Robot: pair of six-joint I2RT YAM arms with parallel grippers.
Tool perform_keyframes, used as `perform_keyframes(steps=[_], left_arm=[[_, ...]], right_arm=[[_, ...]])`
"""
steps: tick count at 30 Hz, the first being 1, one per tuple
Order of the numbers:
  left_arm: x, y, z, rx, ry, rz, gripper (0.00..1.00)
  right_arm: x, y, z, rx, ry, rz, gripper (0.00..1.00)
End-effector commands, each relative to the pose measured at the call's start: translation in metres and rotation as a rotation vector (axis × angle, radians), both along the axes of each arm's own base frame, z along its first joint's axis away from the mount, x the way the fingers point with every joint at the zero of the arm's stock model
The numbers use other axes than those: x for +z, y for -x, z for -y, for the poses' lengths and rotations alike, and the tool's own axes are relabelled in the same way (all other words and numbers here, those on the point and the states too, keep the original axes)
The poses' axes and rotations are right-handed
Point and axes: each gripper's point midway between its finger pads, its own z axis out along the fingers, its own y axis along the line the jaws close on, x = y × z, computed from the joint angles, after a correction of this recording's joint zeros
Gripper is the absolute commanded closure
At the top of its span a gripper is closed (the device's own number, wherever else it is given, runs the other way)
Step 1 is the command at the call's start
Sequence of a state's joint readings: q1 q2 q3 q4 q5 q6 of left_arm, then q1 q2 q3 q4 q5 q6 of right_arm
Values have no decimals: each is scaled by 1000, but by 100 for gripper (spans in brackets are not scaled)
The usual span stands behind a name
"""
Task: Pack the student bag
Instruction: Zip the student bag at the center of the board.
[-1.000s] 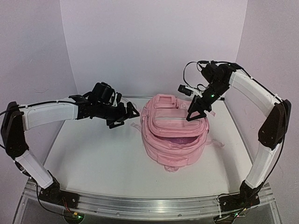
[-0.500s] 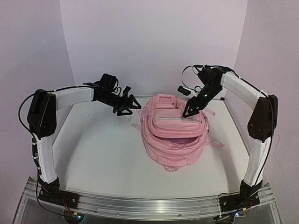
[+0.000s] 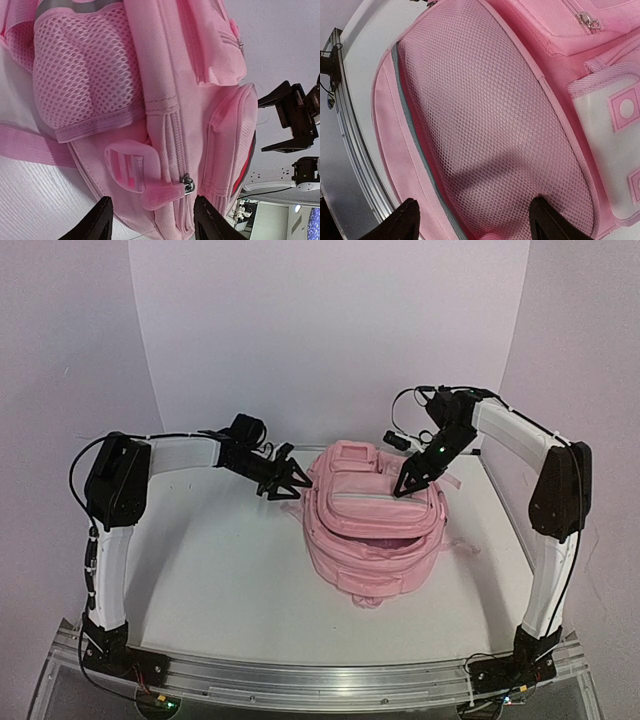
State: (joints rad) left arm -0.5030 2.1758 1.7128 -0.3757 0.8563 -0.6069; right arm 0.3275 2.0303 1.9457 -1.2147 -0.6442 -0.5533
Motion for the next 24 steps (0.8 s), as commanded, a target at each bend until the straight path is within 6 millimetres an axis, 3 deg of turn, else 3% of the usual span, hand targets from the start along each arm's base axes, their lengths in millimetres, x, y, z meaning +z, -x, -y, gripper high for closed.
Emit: perform_keyframes(steps=[1, 9, 19, 24], left_arm=[[30, -5, 13, -20, 121, 46, 50], [37, -7, 17, -18, 168, 35, 63], [24, -4, 16, -17, 148, -3, 73], [28, 0, 13, -19, 136, 18, 88]], right_arm=[[0, 0, 9, -9, 43, 14, 25], [-3, -1, 11, -3, 49, 14, 25], [-2, -5, 12, -14, 44, 15, 25], [2, -8, 9, -19, 27, 13, 24]])
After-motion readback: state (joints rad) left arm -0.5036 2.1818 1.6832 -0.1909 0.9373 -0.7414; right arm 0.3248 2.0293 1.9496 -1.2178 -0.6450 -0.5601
